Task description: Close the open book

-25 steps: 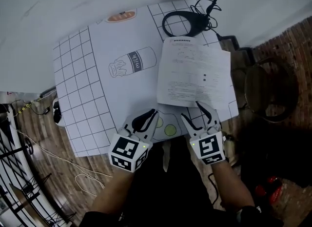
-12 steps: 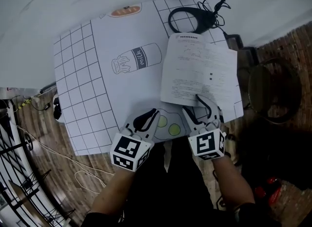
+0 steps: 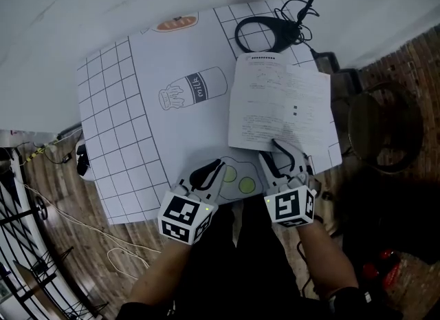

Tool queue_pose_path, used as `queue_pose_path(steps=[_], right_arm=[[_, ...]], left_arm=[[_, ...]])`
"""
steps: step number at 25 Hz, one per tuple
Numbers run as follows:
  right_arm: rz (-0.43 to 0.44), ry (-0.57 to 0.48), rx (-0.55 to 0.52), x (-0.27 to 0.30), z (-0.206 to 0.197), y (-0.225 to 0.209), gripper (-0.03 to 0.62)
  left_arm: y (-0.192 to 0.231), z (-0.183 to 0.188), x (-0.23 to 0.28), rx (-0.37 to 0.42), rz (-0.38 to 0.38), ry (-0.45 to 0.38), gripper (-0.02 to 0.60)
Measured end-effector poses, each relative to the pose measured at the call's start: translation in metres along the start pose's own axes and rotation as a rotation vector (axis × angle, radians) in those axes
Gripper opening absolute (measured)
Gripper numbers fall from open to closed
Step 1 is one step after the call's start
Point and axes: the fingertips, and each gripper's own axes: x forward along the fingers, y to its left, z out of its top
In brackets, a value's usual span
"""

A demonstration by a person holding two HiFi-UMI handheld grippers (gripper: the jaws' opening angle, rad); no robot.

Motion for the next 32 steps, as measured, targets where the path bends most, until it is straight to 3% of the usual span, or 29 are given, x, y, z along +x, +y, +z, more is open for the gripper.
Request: queue_pose_path(steps=[6, 22, 26, 32], right_arm=[[0.03, -0.031, 0.078, -0.002, 0.0, -0.003, 0.153], [-0.053, -0.018, 0.326, -0.029, -0.014, -0.025, 0.104], [-0.03, -0.017, 0.401, -0.033, -0.015, -0.028, 0.1], [-0.011, -0.024, 0.427, -0.036, -0.017, -0.033, 0.069]], left_arm=[[0.0, 0.004, 0.0, 0.017, -0.014, 0.005, 0.04], [-0.023, 0.038, 0.003, 0.086, -0.069, 0.039, 0.04], [-0.034, 0.049, 0.0, 0.102, -0.073, 0.043, 0.04], [-0.041, 0.061, 0.006, 0.113, -0.07, 0.04, 0.04]])
